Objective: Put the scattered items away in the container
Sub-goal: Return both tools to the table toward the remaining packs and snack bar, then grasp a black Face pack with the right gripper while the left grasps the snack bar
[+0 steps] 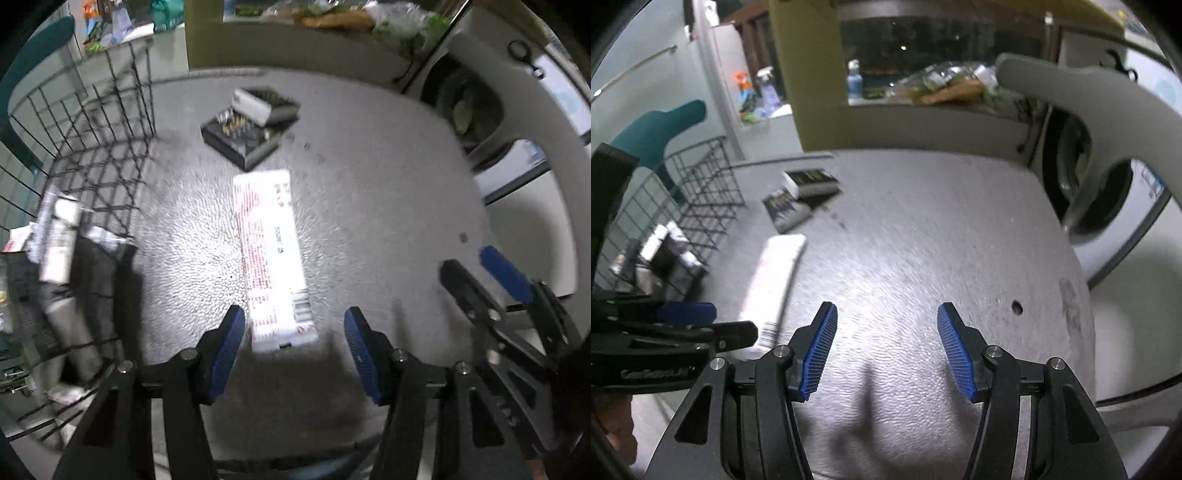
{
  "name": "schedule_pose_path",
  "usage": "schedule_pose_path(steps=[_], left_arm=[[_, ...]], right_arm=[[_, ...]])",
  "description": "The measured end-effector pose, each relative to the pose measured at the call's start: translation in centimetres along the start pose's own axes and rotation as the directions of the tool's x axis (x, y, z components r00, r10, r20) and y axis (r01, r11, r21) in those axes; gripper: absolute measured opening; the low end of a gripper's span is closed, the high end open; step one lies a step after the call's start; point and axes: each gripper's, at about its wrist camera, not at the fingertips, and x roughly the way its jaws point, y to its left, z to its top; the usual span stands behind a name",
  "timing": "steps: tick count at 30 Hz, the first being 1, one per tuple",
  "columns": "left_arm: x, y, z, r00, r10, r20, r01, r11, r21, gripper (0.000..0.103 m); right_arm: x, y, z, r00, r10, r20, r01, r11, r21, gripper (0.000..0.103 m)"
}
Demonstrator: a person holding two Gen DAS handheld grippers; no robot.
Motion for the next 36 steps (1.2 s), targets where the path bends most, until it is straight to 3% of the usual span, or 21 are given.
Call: schedule_pose_path(steps=[9, 15, 23, 29, 36], left_arm=[[3.9, 0.7, 2.2, 0.999, 0.031, -0.026, -0.033, 0.998, -0.058, 0.062], [3.2, 1.2, 3.4, 0.998, 0.055, 0.035, -0.051, 0.994, -0.094, 0.062], [3.7, 2.6, 6.8, 0.997, 0.035, 0.068, -0.022, 0.982, -0.188, 0.062], [3.5, 3.6, 7.8, 0.992, 0.035, 0.121, -0.004, 0.968, -0.252, 0.062], [4.1, 4.0, 8.1, 0.991, 0.08, 0.105, -0.045, 0.952, -0.302, 0.062]], right_arm=[[4.6, -0.2, 3.7, 0.998, 0.059, 0.02, -0.06, 0.997, 0.05, 0.057], [8.8, 2.6, 8.2, 0.987, 0.158, 0.014, -0.158, 0.986, 0.053, 0.057], [12.4, 5.5, 12.9, 0.981, 0.194, 0.007, -0.194, 0.981, 0.026, 0.057], [14.0, 7.5, 14.3, 0.973, 0.23, 0.007, -0.23, 0.973, 0.003, 0.057], [16.7, 8.9, 15.2, 0.973, 0.225, -0.041, -0.225, 0.974, 0.007, 0.057]])
